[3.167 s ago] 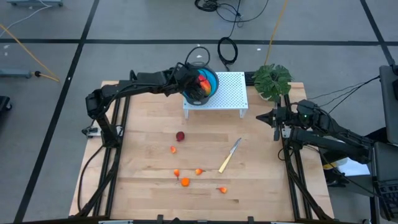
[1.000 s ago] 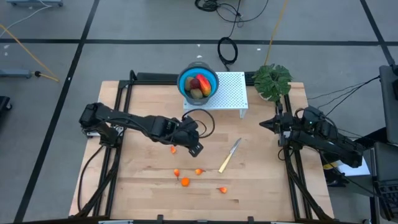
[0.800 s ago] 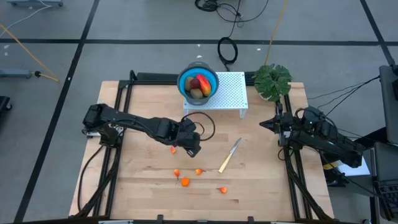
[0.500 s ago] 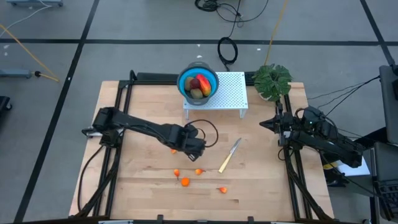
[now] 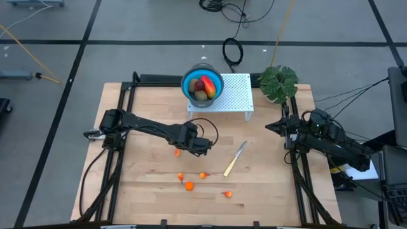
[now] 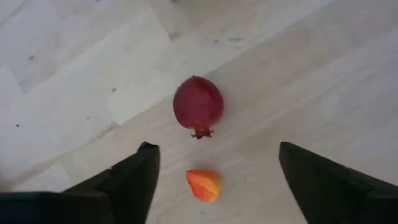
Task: Pick & Place Fruit
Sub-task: Put the red pomegranate into the blue strainer bowl on the shelf
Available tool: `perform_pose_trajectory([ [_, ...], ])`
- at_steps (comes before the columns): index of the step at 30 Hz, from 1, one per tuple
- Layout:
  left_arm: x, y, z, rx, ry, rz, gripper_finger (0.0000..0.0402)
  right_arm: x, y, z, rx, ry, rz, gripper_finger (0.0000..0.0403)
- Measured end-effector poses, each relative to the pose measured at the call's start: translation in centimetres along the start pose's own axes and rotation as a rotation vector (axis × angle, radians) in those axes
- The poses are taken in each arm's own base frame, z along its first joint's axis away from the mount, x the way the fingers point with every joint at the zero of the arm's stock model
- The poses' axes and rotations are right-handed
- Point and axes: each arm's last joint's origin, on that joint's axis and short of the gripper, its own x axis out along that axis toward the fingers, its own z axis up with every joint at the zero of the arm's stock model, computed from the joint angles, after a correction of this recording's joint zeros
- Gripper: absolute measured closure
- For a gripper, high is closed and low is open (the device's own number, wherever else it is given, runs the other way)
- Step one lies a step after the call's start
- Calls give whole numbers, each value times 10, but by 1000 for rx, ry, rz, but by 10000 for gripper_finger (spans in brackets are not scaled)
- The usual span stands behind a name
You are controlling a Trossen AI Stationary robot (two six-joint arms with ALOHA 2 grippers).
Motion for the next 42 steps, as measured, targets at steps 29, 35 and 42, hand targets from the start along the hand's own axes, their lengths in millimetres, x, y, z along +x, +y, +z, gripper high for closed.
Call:
perform_pose_trajectory([
  [29, 80, 17, 11, 58, 63, -40, 11, 0, 0, 0, 2, 2, 0, 399],
  [35, 94, 23, 13, 41, 85, -59, 11, 0, 0, 0, 3, 2, -1, 399],
  [42, 96, 24, 14, 41, 92, -69, 12, 0, -2, 0, 3, 4, -80, 399],
])
